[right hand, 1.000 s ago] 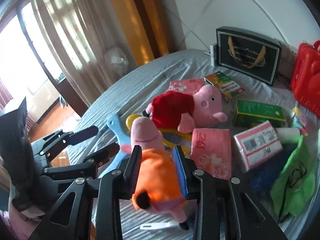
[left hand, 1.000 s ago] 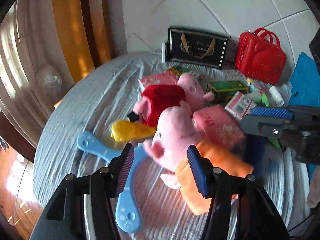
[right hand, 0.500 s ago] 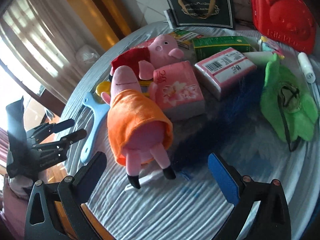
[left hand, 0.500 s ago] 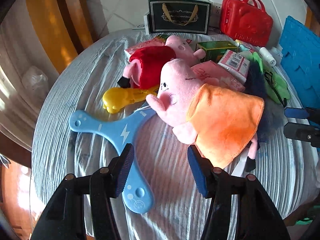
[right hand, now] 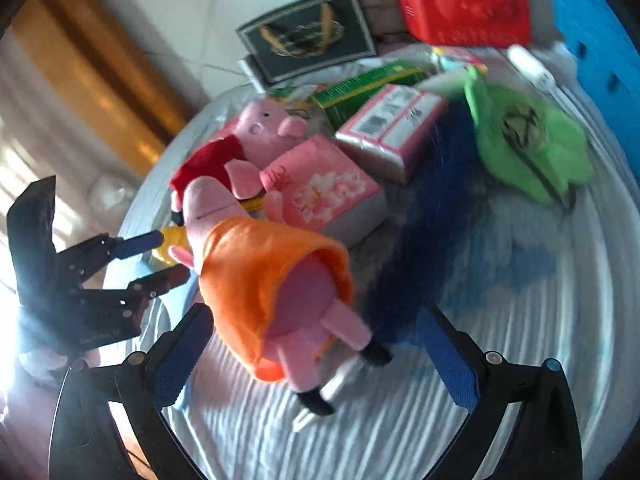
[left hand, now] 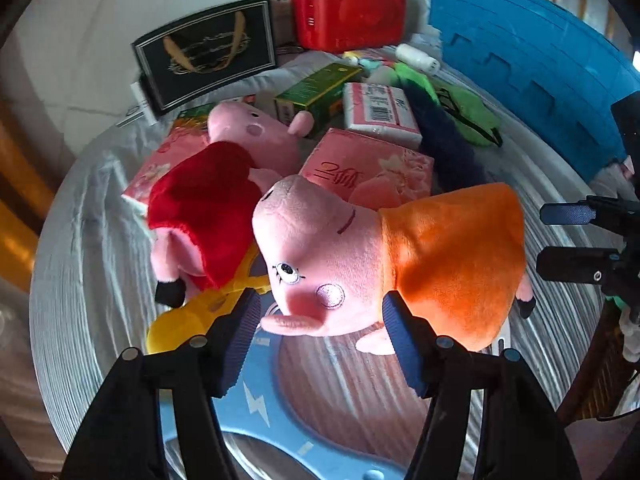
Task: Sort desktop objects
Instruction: 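Lift the pig plush off the table with both tools, then carry the pig plush into the blue crate and open both tools, then raise both tools out of the crate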
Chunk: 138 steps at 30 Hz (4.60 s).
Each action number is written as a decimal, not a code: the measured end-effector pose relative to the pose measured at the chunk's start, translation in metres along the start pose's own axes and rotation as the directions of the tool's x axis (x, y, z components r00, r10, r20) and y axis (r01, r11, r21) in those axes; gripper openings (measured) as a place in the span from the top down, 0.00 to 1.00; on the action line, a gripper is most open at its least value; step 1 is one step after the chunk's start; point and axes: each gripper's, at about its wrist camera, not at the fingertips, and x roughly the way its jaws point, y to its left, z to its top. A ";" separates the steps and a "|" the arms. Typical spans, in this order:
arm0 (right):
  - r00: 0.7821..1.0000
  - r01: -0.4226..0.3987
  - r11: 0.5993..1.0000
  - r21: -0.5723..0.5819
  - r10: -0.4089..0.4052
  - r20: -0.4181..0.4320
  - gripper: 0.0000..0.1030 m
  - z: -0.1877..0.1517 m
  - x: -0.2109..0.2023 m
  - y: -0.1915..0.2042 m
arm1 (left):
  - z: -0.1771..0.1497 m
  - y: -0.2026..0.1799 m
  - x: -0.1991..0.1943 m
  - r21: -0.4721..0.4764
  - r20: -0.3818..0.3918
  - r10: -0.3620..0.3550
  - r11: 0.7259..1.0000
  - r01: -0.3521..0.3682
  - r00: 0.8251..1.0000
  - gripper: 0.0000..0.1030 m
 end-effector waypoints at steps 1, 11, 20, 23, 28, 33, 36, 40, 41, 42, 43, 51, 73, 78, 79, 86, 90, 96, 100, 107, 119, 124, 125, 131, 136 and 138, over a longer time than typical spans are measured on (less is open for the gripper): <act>1.000 0.025 0.999 0.022 -0.025 0.003 0.00 -0.006 0.000 0.005 | 0.002 0.001 0.004 0.025 -0.005 -0.021 0.999 0.021 1.000 0.39; 0.990 0.115 0.981 0.155 -0.100 -0.096 0.00 -0.003 0.073 0.014 | 0.013 0.002 0.046 0.152 -0.010 -0.104 0.983 0.104 0.995 0.09; 0.997 0.062 0.977 0.206 -0.049 -0.067 0.00 -0.002 0.078 0.006 | 0.000 -0.017 0.079 0.307 -0.068 0.002 0.951 0.019 0.998 0.03; 0.997 0.044 0.972 0.230 -0.029 -0.070 0.00 -0.005 0.080 0.004 | 0.003 -0.013 0.077 0.263 -0.046 -0.032 0.964 0.043 0.998 0.07; 0.992 0.108 0.979 0.174 -0.093 -0.090 0.05 0.000 0.090 0.010 | 0.006 -0.021 0.075 0.284 -0.034 -0.049 0.957 0.057 0.998 0.30; 0.994 0.111 0.985 0.132 -0.107 -0.035 0.17 -0.001 0.063 0.015 | 0.008 -0.021 0.048 0.278 0.038 -0.065 0.959 0.052 0.997 0.32; 0.990 0.139 0.988 0.070 -0.141 0.026 0.17 0.002 0.034 0.026 | 0.013 -0.025 0.024 0.292 0.100 -0.065 0.956 0.033 0.993 0.32; 0.983 0.148 0.988 0.039 -0.151 0.102 0.17 0.016 -0.004 0.037 | 0.029 -0.036 -0.014 0.296 0.195 -0.070 0.955 0.009 0.978 0.32; 0.980 0.153 0.988 0.031 -0.155 0.123 0.17 0.019 -0.017 0.038 | 0.032 -0.039 -0.020 0.298 0.210 -0.071 0.954 0.005 0.975 0.32; 0.978 0.156 0.987 0.028 -0.158 0.139 0.17 0.027 -0.021 0.041 | 0.037 -0.044 -0.030 0.300 0.234 -0.071 0.954 -0.003 0.970 0.32; 0.975 0.157 0.987 0.024 -0.158 0.153 0.17 0.029 -0.031 0.041 | 0.043 -0.048 -0.040 0.302 0.253 -0.069 0.953 -0.011 0.965 0.32; 0.946 0.203 0.979 -0.020 -0.191 0.263 0.17 0.056 -0.113 0.026 | 0.094 -0.092 -0.089 0.288 0.359 -0.071 0.957 -0.038 0.930 0.32; 0.866 0.334 0.941 -0.048 -0.287 0.411 0.16 0.133 -0.399 -0.272 | 0.344 -0.435 -0.133 0.338 0.481 -0.151 0.941 -0.024 0.864 0.32; 0.883 0.310 0.950 0.037 -0.302 0.360 0.16 0.138 -0.408 -0.361 | 0.392 -0.513 -0.090 0.388 0.365 -0.168 0.921 0.015 0.916 0.32; 0.887 0.306 0.951 0.053 -0.305 0.348 0.16 0.140 -0.407 -0.377 | 0.396 -0.522 -0.081 0.398 0.344 -0.169 0.917 0.020 0.924 0.32; 0.915 0.269 0.948 0.168 -0.306 0.263 0.15 0.121 -0.412 -0.465 | 0.430 -0.585 -0.022 0.418 0.133 -0.188 0.901 0.117 0.973 0.32; 0.925 0.275 0.940 0.201 -0.315 0.210 0.14 0.114 -0.407 -0.489 | 0.440 -0.599 0.005 0.400 0.030 -0.202 0.900 0.173 0.979 0.32; 0.933 0.241 0.940 0.243 -0.293 0.210 0.08 0.124 -0.398 -0.501 | 0.445 -0.601 0.010 0.379 0.012 -0.171 0.912 0.154 0.985 0.32; 0.914 0.268 0.924 0.271 -0.333 0.232 0.05 0.125 -0.403 -0.502 | 0.445 -0.583 0.000 0.349 0.060 -0.160 0.928 0.129 0.985 0.32; 0.872 0.369 0.902 0.224 -0.419 0.253 0.00 0.125 -0.403 -0.483 | 0.439 -0.556 -0.024 0.274 0.137 -0.142 0.957 0.100 0.980 0.32; 0.737 0.524 0.837 0.161 -0.540 0.408 0.00 0.088 -0.416 -0.414 | 0.356 -0.524 -0.119 0.159 0.454 -0.098 0.987 0.027 0.886 0.22; 0.706 0.524 0.834 0.170 -0.538 0.461 0.00 0.070 -0.424 -0.394 | 0.317 -0.513 -0.149 0.067 0.617 -0.054 0.998 0.016 0.785 0.04; 0.696 0.531 0.829 0.175 -0.545 0.469 0.00 0.068 -0.425 -0.392 | 0.313 -0.509 -0.151 0.034 0.635 -0.039 0.999 0.023 0.771 0.00; 0.598 0.576 0.785 0.230 -0.596 0.536 0.00 0.051 -0.434 -0.377 | 0.309 -0.496 -0.137 -0.071 0.599 0.038 0.997 0.005 0.800 0.00; 0.611 0.569 0.785 0.244 -0.603 0.513 0.00 0.049 -0.430 -0.380 | 0.305 -0.500 -0.128 -0.069 0.545 0.024 0.997 0.017 0.838 0.00; 0.625 0.571 0.786 0.239 -0.605 0.493 0.00 0.049 -0.426 -0.383 | 0.303 -0.504 -0.124 -0.055 0.514 0.011 0.998 0.020 0.858 0.00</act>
